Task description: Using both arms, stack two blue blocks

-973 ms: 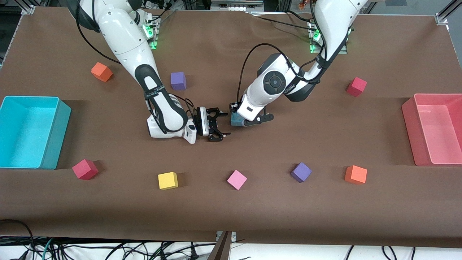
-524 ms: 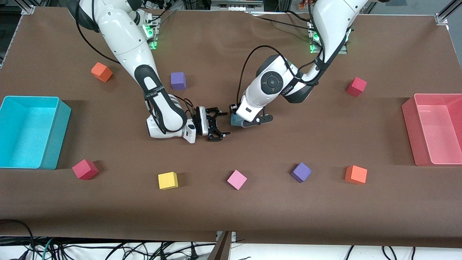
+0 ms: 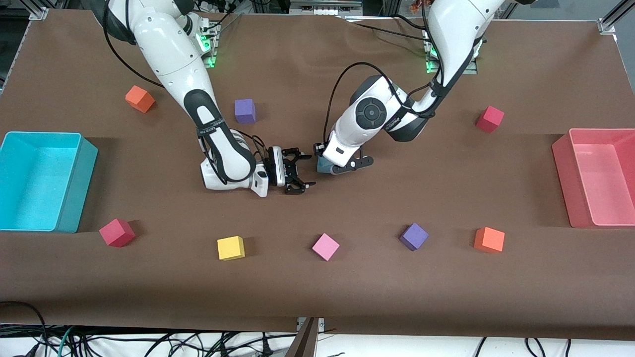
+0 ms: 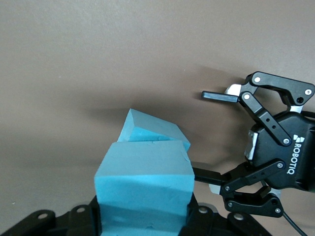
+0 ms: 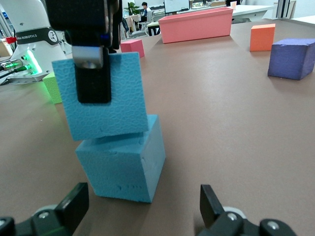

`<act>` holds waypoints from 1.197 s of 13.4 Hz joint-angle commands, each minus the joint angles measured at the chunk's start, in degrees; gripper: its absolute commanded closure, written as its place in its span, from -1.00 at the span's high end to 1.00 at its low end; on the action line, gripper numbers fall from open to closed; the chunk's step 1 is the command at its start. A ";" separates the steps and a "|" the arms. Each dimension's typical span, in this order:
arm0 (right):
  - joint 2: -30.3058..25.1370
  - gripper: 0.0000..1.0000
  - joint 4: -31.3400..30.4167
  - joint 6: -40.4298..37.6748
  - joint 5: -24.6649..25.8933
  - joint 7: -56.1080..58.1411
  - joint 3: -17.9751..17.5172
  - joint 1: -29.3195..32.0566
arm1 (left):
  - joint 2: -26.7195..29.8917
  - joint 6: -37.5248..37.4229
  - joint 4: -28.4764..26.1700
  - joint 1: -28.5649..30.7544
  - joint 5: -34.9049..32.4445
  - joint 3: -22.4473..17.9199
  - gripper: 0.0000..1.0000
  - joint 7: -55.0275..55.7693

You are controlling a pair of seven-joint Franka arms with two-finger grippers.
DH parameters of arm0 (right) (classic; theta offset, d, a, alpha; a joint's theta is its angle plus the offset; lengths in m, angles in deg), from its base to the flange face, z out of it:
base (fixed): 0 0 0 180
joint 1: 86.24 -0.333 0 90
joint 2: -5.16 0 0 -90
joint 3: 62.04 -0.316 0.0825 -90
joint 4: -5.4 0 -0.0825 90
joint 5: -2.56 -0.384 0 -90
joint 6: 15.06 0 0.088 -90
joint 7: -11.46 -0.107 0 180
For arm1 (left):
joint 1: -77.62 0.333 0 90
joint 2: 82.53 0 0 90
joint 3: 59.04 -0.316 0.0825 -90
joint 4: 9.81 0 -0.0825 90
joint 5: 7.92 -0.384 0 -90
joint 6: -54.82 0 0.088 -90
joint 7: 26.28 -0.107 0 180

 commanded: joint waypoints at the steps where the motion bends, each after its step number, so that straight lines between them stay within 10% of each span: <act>1: -0.26 1.00 -1.23 -0.86 -1.25 2.13 -0.16 0.59 | -1.10 -0.03 1.76 -1.42 -1.37 -0.62 1.00 2.65; 8: -0.35 1.00 -1.06 -0.86 -1.07 1.78 -0.07 0.59 | 0.38 -1.34 2.99 -0.81 -1.37 -0.45 1.00 5.29; 16: -4.20 1.00 0.87 -0.77 4.88 -1.90 4.67 0.59 | 10.14 -20.75 3.08 1.48 -4.51 -0.80 1.00 3.97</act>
